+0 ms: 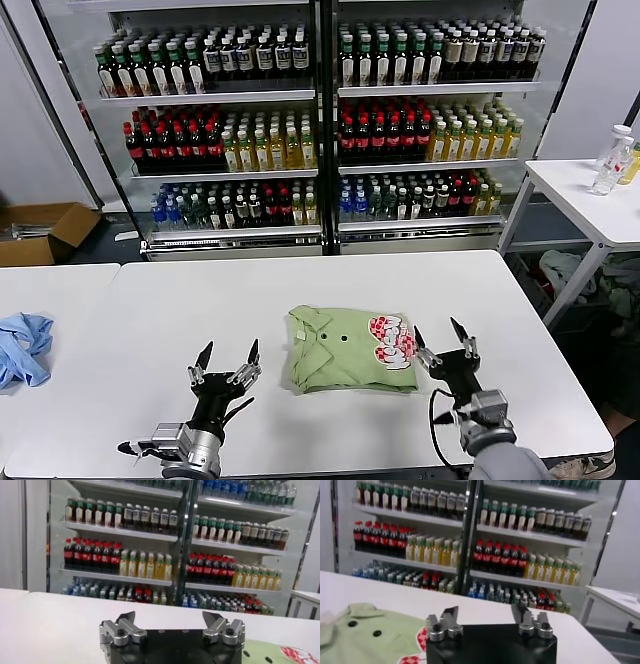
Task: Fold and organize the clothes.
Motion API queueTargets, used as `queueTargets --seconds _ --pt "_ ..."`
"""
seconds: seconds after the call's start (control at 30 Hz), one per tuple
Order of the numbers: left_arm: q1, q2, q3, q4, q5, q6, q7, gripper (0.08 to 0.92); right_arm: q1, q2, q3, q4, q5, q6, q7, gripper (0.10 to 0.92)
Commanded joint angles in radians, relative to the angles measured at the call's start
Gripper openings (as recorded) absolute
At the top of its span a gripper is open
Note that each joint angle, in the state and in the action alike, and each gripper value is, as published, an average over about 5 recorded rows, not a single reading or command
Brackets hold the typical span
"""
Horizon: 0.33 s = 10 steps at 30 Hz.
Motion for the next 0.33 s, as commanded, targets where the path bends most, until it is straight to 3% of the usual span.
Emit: queueTargets --seconds 0.03,0.17,0.33 --pt "0.031 0.003 0.001 -0.046 0.006 0.003 0.002 0.823 -0.212 0.028 0.082 0.149 -0.059 0.084 0.001 0.741" --pt "0.044 0.003 0.003 -0.062 0.009 0.006 0.005 0.822 -0.221 0.037 0.080 0.150 -0.066 0.085 0.001 0.814" --pt "0.053 0.004 0.002 -0.076 0.014 0.018 0.007 0.823 -0.216 0.047 0.079 0.150 -0.067 0.087 0.005 0.822"
